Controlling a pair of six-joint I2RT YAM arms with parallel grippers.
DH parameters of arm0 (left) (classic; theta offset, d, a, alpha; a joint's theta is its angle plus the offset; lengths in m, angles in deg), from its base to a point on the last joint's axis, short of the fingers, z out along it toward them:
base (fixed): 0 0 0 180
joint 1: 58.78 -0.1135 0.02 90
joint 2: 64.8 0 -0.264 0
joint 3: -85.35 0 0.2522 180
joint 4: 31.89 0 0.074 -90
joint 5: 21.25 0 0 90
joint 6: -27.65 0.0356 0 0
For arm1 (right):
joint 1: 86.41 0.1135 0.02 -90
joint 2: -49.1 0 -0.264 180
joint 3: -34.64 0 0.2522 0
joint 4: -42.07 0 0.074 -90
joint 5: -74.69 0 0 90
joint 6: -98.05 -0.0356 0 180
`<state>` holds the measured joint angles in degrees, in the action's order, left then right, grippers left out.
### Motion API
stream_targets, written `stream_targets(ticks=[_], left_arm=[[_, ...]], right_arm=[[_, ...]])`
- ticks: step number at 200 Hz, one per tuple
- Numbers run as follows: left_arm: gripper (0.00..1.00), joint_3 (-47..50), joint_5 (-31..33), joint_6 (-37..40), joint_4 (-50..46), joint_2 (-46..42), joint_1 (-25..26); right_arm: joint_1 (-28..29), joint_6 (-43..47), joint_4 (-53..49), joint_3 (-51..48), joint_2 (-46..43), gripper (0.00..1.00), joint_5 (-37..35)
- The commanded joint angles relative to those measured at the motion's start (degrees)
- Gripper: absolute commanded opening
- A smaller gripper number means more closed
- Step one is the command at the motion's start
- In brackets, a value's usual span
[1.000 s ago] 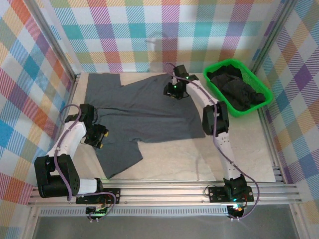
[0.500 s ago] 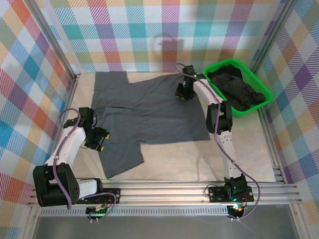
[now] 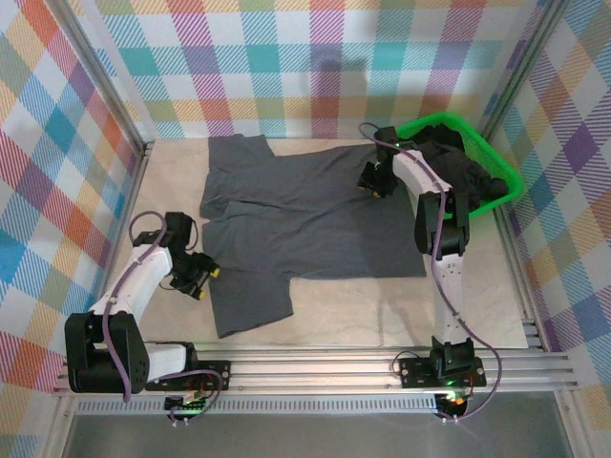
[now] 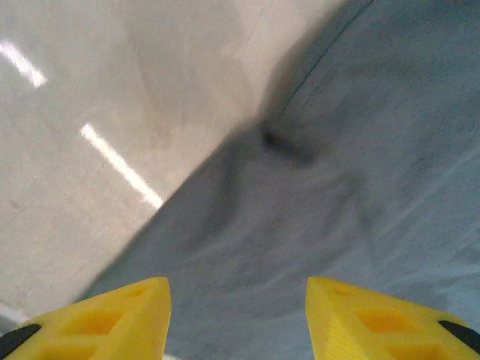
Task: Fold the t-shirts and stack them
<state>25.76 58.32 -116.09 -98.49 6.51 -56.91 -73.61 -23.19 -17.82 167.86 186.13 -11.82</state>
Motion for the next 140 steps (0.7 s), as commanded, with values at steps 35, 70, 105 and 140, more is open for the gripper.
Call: stream_targets(ticks=[35,70,105,140], left_arm=[[0.52,9.1,1.7,-4.0,-7.6,-7.8,11.3],[0.52,15.7,-1.9,-7.7,0.0,-9.1,13.7],[0.49,17.5,-3.5,-9.3,6.5,-3.5,16.4],[0.23,20.8,-2.1,-12.8,12.1,-2.1,18.7]], right_arm=[[1.4,-4.3,6.0,-16.2,-22.8,0.45,2.1],[2.2,-7.4,9.5,-33.1,-35.0,0.45,5.1],[2.2,-7.1,8.4,-45.4,-44.5,0.45,5.1],[1.9,-7.3,7.7,-54.3,-50.7,0.44,3.3]])
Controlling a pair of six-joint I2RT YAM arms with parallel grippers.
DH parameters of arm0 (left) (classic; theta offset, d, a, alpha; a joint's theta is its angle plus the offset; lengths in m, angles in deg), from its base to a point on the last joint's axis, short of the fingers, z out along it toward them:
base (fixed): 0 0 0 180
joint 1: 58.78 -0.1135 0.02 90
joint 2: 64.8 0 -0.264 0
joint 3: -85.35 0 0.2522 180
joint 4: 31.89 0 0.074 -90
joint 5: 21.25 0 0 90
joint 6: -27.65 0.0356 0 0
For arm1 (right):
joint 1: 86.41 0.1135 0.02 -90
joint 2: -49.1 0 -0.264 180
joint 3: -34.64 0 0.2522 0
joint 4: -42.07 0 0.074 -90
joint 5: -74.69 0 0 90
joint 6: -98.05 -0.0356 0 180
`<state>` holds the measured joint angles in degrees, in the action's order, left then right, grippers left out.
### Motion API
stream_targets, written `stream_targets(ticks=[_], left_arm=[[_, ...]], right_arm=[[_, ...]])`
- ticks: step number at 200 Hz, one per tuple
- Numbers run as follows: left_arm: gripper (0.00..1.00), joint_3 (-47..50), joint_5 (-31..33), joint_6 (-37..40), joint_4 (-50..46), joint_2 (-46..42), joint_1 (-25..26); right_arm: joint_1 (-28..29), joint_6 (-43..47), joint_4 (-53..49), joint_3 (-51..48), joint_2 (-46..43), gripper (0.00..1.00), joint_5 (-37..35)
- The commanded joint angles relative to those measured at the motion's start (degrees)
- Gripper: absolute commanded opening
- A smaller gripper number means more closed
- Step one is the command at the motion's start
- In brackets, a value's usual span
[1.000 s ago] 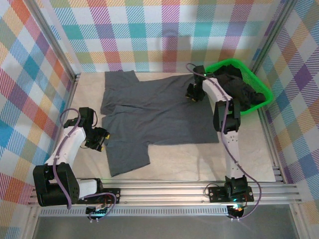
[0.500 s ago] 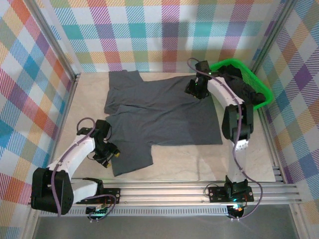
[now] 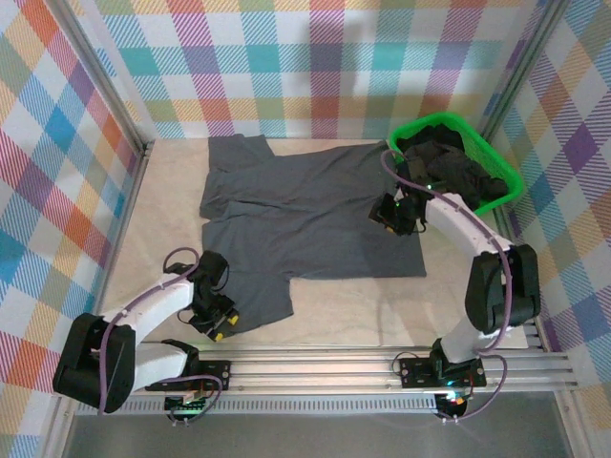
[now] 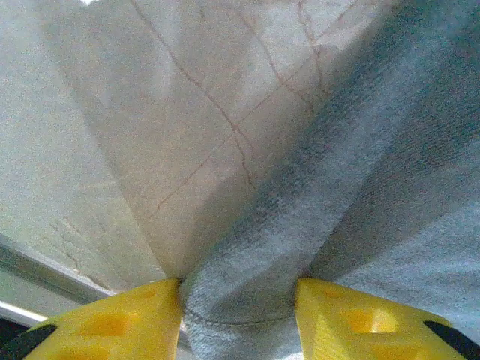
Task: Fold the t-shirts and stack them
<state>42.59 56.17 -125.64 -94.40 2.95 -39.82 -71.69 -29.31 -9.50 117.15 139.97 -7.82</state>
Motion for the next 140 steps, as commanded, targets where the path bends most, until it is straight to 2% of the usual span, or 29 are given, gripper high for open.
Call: stream_targets(ticks=[1,17,36,63,81,105,140], left_arm=[[0.22,3.9,0.1,-3.3,8.0,1.4,1.6],[0.0,2.0,2.3,-3.6,5.1,0.0,2.1],[0.0,0.1,3.7,-6.3,-1.1,-6.2,3.3],[0.0,2.2,-2.7,-15.4,-4.4,-15.5,5.5],[0.0,2.4,-4.3,-20.6,-5.8,-19.8,8.4],[0.0,-0.2,-4.5,-22.2,-8.7,-20.8,11.3],[0.0,-3.5,-3.3,-19.8,-11.0,-18.0,13.4]], right_arm=[[0.0,-1.2,-0.7,-3.7,-4.6,0.44,-0.8],[-1.4,-3.4,-2.2,-7.1,-6.4,0.44,-2.9],[-4.8,-6.7,-3.6,-11.7,-8.3,0.44,-5.5],[-8.4,-7.9,-5.7,-14.6,-8.0,0.44,-7.5],[-9.6,-7.9,-6.3,-15.8,-7.1,0.44,-9.6],[-13.0,-7.5,-4.1,-18.8,-6.1,0.43,-9.6],[-15.7,-4.9,-2.8,-19.8,-4.2,0.42,-9.4]])
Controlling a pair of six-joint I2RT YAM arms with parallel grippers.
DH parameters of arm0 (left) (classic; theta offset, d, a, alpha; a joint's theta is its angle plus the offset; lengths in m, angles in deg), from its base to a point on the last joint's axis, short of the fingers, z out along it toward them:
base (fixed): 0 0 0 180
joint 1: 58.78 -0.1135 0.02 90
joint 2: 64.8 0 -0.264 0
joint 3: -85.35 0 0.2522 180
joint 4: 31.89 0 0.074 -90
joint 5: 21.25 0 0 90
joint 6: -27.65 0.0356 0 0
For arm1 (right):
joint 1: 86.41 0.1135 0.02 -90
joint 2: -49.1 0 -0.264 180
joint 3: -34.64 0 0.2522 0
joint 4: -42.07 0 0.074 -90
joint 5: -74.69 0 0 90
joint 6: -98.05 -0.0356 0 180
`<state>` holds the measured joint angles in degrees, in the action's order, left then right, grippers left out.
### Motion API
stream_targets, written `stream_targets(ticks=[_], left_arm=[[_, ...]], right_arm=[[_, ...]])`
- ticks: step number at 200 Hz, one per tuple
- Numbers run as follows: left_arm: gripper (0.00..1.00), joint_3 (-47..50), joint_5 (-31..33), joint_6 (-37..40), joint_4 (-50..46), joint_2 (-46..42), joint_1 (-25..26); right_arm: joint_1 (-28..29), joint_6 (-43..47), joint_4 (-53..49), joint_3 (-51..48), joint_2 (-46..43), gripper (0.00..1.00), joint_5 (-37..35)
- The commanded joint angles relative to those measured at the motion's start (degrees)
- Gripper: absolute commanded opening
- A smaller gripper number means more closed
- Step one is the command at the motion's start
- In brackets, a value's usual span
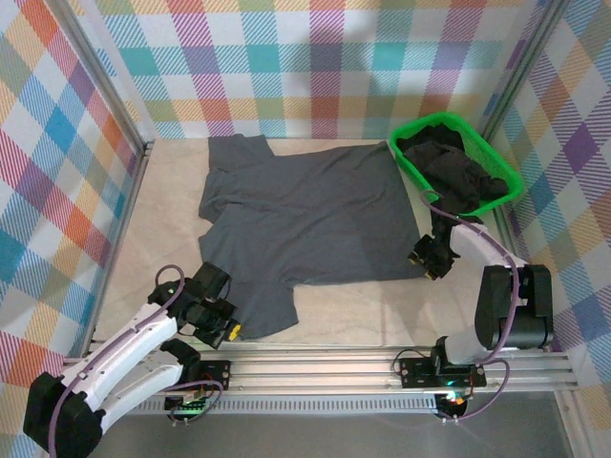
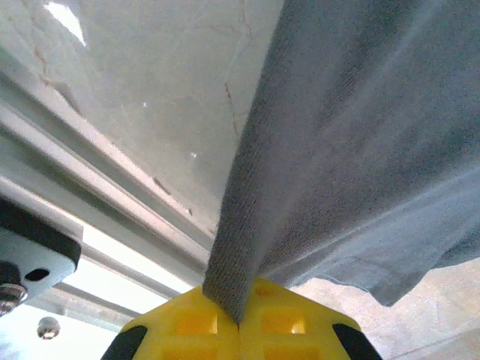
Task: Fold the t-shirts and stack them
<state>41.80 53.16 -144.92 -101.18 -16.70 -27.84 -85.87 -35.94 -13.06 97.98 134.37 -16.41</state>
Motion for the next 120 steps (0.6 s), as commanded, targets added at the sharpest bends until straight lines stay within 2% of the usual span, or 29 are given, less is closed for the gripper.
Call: stream_targets(ticks=[1,49,87,120], left_arm=[[0.0,-2.7,-0.4,-0.5,-4.2,1.7,1.5],[0.0,-4.0,0.5,-0.9,-2.6,4.0,4.1],[0.0,-4.8,0.8,-1.2,-3.5,3.7,6.4],[0.0,-5.4,1.2,-1.6,-5.6,2.4,8.1]], right_arm=[[-1.6,1.8,0.8,-0.6,1.4,0.42,-0.8],[-4.4,2.9,2.0,-3.7,0.1,0.41,-0.8],[-4.4,3.3,5.4,-4.1,3.8,0.33,2.5],[-4.4,3.9,6.5,-3.9,2.8,0.12,2.2]])
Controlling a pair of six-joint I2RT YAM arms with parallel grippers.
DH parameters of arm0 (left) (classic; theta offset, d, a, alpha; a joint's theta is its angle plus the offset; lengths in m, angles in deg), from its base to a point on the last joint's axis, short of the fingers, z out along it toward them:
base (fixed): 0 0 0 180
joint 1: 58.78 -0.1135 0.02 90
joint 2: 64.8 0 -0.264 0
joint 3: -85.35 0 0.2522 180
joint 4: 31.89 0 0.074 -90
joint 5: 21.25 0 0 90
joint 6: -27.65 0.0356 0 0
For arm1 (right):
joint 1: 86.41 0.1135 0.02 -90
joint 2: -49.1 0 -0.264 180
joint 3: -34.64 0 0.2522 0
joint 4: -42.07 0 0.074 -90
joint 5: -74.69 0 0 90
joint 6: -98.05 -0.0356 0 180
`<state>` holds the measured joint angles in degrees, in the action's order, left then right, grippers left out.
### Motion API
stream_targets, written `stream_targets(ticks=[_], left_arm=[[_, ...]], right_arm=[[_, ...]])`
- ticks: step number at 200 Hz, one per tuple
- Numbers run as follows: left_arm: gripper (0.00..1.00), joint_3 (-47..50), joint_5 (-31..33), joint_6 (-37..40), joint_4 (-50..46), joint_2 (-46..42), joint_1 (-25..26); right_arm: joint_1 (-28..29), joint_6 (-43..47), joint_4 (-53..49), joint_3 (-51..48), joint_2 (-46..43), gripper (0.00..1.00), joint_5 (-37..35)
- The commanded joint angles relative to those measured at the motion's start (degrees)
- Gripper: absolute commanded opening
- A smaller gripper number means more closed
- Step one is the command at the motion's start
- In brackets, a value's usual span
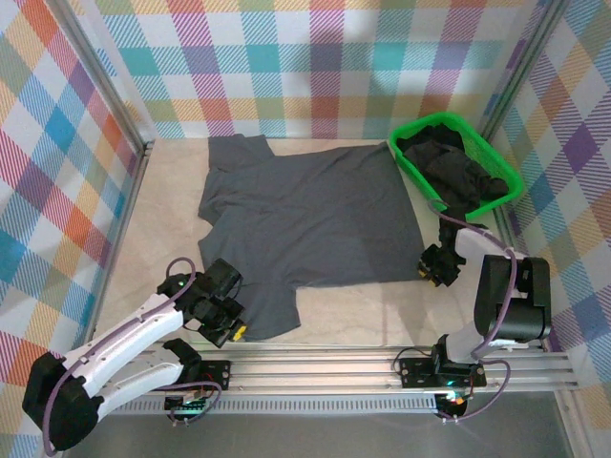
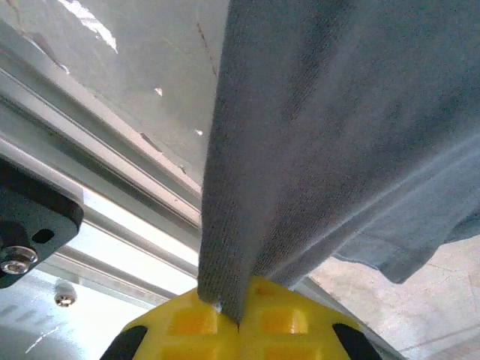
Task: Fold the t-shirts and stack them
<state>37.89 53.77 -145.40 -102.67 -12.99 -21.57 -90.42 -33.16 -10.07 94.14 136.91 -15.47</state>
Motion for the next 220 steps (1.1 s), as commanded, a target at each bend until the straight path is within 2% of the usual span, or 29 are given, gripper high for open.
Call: stream_targets(ticks=[1,24,76,113,140,177,220], left_arm=[[0.0,-1.5,0.6,-1.1,-4.2,-1.3,1.9],[0.0,-1.6,0.6,-2.4,-3.7,-1.6,4.7],[0.0,-5.2,0.6,-1.3,-0.4,2.2,11.5],[0.0,-7.6,-3.8,4.1,1.5,5.2,12.3],[0.0,-10.0,-0.9,5.2,-1.5,4.4,12.4],[0.0,-14.0,6.1,6.7,-0.7,5.2,8.6],[0.0,-20.1,6.1,15.9,4.7,14.0,-3.2]], right_arm=[[0.1,1.2,3.4,-0.1,0.1,0.11,1.2],[1.3,2.1,2.0,0.5,-2.7,0.0,0.5],[6.0,1.7,-5.2,-0.3,-11.3,0.0,-2.7],[7.6,1.7,-10.0,-1.6,-17.0,0.0,-3.8],[7.6,2.3,-12.1,-1.2,-18.8,0.0,-4.3],[7.9,3.9,-11.8,2.2,-17.7,0.0,-4.1],[7.9,6.0,-11.5,8.7,-11.5,0.0,-2.7]])
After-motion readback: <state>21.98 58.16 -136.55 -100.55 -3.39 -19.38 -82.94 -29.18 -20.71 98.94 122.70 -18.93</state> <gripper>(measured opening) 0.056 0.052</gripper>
